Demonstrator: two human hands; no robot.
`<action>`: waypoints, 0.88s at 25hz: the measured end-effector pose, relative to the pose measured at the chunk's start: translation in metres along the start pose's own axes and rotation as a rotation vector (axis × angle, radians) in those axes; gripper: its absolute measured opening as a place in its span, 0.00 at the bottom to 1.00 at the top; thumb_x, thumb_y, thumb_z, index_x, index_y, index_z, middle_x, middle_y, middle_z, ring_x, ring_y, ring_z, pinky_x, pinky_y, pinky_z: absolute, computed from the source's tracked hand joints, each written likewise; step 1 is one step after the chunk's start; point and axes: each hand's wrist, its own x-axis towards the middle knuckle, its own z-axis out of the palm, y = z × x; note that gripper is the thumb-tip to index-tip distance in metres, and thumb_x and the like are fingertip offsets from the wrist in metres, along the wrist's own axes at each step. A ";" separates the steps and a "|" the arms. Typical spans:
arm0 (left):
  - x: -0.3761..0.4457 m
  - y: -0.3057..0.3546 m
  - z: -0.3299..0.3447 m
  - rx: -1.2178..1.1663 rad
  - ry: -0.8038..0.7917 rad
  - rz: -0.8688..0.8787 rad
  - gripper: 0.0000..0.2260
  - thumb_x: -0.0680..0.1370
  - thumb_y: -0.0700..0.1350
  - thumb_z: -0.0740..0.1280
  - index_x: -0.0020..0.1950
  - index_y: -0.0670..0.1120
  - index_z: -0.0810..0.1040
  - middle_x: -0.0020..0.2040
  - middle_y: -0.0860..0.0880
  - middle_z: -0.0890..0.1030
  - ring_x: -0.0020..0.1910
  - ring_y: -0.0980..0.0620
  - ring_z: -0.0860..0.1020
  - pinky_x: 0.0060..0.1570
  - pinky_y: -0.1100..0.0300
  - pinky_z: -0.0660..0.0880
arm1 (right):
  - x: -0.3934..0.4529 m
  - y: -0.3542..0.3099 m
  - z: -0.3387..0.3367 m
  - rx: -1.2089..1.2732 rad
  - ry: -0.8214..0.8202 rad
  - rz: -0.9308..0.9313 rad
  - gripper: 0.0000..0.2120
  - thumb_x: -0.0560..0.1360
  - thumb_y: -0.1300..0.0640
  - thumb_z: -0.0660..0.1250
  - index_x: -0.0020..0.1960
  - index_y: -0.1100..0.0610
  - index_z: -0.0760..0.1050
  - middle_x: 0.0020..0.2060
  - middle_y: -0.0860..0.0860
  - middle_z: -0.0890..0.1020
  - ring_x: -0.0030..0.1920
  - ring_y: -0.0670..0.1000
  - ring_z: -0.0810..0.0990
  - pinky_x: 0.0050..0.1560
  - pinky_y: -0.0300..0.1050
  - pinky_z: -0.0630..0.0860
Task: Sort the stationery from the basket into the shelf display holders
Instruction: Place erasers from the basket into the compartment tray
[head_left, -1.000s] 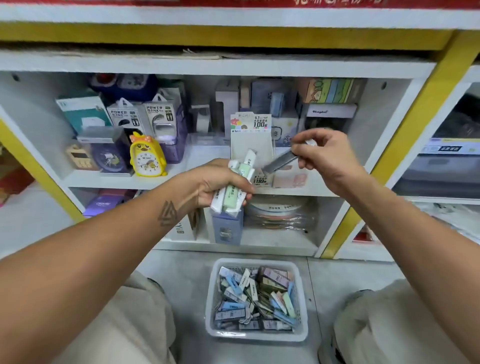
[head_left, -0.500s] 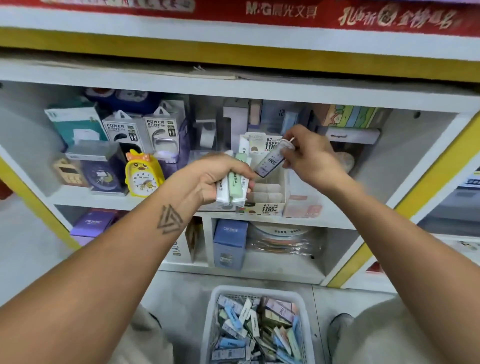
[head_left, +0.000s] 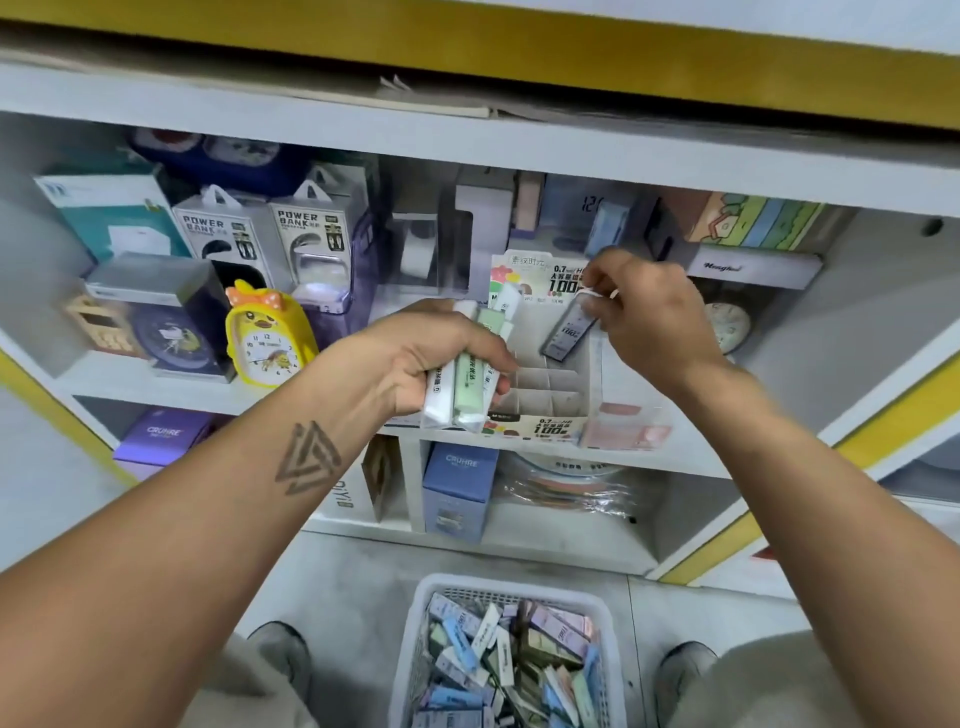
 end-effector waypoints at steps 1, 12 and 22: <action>0.000 0.001 0.001 0.003 0.006 0.010 0.11 0.69 0.26 0.70 0.48 0.36 0.78 0.36 0.38 0.81 0.32 0.44 0.81 0.30 0.53 0.79 | 0.001 0.001 -0.002 -0.016 0.028 -0.003 0.05 0.77 0.56 0.71 0.51 0.55 0.77 0.43 0.55 0.84 0.43 0.62 0.80 0.43 0.54 0.78; -0.004 0.001 0.006 0.000 -0.067 0.041 0.15 0.68 0.26 0.71 0.50 0.40 0.79 0.48 0.35 0.80 0.33 0.44 0.82 0.30 0.54 0.79 | 0.000 -0.020 0.007 0.460 -0.079 0.171 0.09 0.79 0.56 0.67 0.58 0.54 0.82 0.46 0.51 0.86 0.39 0.48 0.82 0.45 0.46 0.78; -0.026 -0.003 -0.049 -0.140 0.184 0.030 0.11 0.71 0.26 0.67 0.44 0.41 0.75 0.39 0.38 0.80 0.28 0.47 0.80 0.29 0.57 0.79 | 0.006 -0.056 0.011 0.946 -0.151 0.408 0.04 0.76 0.68 0.70 0.50 0.62 0.78 0.35 0.58 0.84 0.32 0.52 0.83 0.33 0.40 0.77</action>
